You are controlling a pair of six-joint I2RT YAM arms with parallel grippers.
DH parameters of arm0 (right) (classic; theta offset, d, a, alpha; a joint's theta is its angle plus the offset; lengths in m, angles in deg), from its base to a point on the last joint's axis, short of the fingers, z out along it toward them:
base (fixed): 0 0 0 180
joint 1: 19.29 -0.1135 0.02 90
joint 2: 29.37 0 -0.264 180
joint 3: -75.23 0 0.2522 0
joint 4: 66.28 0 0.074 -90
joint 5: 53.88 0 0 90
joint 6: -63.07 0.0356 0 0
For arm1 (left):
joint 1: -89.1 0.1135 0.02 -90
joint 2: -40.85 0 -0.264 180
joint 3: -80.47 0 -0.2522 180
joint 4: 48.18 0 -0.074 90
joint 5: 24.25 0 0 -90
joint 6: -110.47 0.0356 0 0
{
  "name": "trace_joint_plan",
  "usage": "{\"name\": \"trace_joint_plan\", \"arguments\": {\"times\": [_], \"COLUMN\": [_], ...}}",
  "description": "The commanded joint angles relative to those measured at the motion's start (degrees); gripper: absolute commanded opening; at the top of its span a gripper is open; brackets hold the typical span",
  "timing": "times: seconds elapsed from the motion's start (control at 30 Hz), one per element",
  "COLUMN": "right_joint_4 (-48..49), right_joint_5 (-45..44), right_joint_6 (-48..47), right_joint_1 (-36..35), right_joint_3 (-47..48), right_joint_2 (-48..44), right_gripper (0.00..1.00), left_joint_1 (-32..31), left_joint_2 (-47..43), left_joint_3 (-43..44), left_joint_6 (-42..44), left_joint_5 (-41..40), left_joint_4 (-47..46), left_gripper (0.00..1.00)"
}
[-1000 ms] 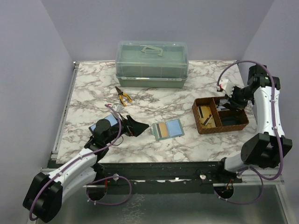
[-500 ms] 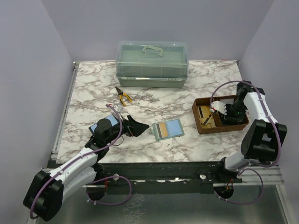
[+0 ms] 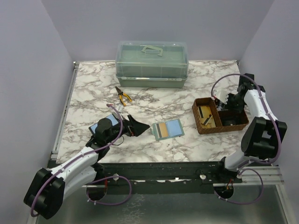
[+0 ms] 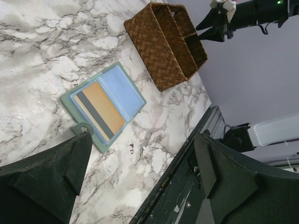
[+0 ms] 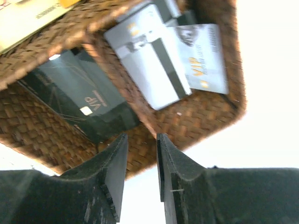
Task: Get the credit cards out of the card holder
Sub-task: Place the credit card in the storage box, then pick up the card holder from the center of the board.
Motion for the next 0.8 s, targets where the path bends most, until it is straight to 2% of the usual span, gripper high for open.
{"name": "trace_joint_plan", "arguments": {"times": [0.0,0.07,0.17,0.23,0.33,0.47,0.57,0.67,0.77], "right_joint_4": [-3.38,-9.38,-15.59,-13.76,-1.28,21.77,32.66,37.19,40.98], "right_joint_5": [5.58,14.29,33.80,46.28,58.35,58.45,57.83,59.28,58.32], "right_joint_6": [7.63,10.74,15.92,21.20,36.40,63.45,79.88,90.01,96.25], "right_joint_1": [0.17,0.14,-0.66,-3.20,-10.44,-23.63,-27.92,-29.03,-29.05], "right_joint_3": [7.98,12.00,12.27,7.54,-1.81,-11.34,-13.69,-13.68,-14.31], "right_joint_2": [-3.26,-3.87,-5.67,-7.61,-9.85,-8.52,-3.69,2.38,6.46], "right_gripper": [0.38,0.43,0.53,0.57,0.60,0.60,0.60,0.60,0.59], "left_joint_1": [0.24,0.16,-0.43,-1.47,-5.03,-9.44,-11.41,-12.53,-13.09], "left_joint_2": [2.43,4.88,9.16,11.86,14.80,18.50,21.66,24.08,26.54], "left_joint_3": [1.12,1.54,2.62,3.78,6.01,8.14,8.96,9.24,9.99], "left_joint_6": [-2.57,-4.34,-6.56,-7.68,-8.41,-9.50,-10.35,-11.08,-11.57], "left_joint_5": [2.34,3.56,4.62,4.58,2.63,-1.57,-4.30,-7.09,-9.46], "left_joint_4": [-2.30,-2.95,-3.56,-3.74,-3.83,-3.90,-4.21,-4.63,-5.23], "left_gripper": [0.99,0.99,0.98,0.97,0.96,0.89,0.86,0.86,0.75]}}
